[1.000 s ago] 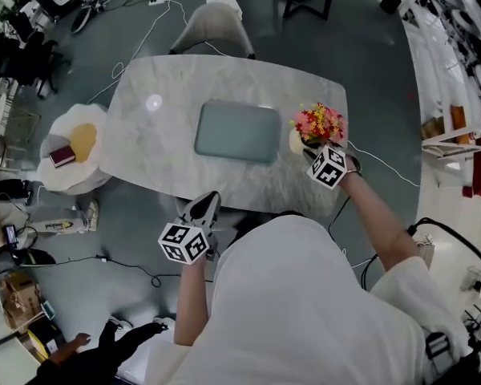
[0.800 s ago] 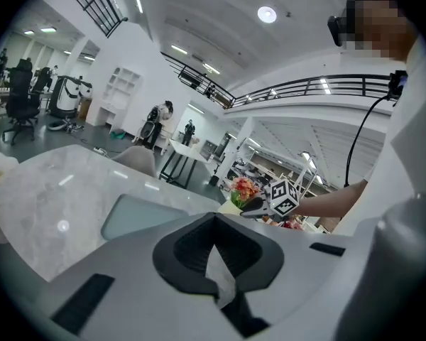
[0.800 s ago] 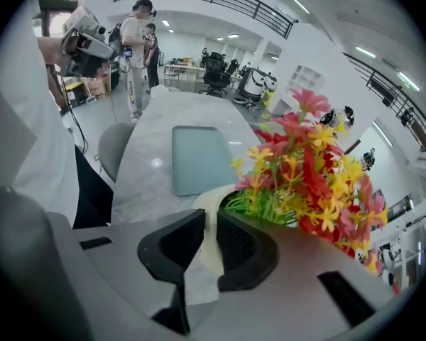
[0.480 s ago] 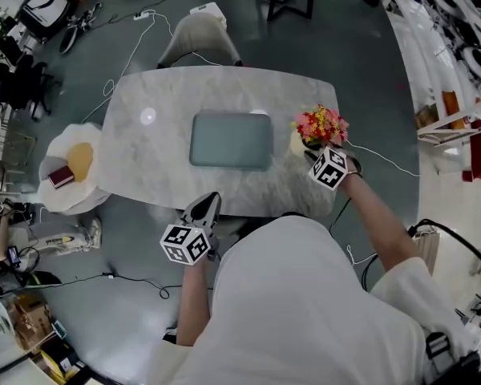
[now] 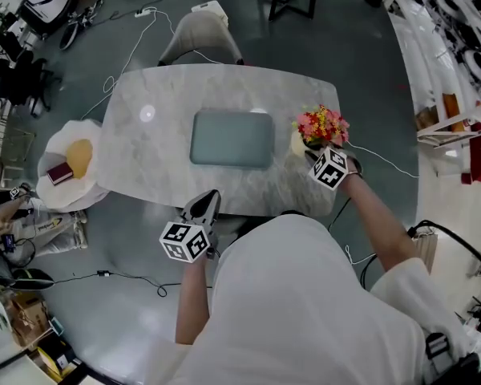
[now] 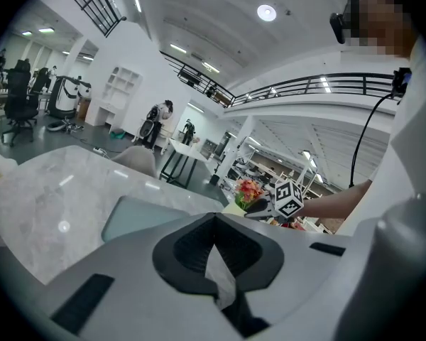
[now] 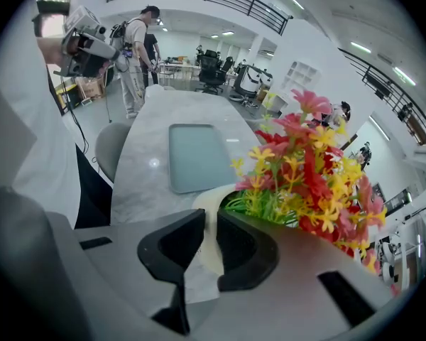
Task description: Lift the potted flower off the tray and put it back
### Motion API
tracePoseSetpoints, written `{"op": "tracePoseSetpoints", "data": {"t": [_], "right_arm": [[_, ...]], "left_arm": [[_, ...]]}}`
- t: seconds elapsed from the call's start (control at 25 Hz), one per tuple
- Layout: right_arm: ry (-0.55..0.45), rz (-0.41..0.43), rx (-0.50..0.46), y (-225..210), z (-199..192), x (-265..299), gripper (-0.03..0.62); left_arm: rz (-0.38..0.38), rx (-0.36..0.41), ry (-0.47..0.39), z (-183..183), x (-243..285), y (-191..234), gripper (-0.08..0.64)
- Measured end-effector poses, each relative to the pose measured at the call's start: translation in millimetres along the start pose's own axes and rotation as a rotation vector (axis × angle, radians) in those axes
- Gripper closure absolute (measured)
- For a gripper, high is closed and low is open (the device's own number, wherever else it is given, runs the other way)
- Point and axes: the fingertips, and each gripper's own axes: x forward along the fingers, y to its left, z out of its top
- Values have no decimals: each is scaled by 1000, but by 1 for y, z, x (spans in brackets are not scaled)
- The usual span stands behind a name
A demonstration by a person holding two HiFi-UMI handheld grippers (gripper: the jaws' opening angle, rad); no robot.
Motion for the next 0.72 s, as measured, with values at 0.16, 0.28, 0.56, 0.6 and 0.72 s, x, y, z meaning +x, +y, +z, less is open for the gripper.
{"op": "tracePoseSetpoints", "data": {"t": [0.16, 0.28, 0.56, 0.6, 0.72], "right_arm": [[-1, 6, -6, 0, 1, 3, 531], [-3, 17, -18, 3, 3, 5, 531], [-15, 48, -50, 16, 30, 21, 531], [-17, 53, -55, 18, 34, 24, 531], [-20, 78, -79, 31, 50, 34, 531]], "left_arm": [[3, -12, -5, -4, -1, -1, 551], [10, -23, -13, -6, -3, -2, 551], [61, -62, -29, -13, -23, 11, 551], [70, -68, -31, -14, -26, 13, 551], [97, -88, -37, -19, -37, 20, 551]]}}
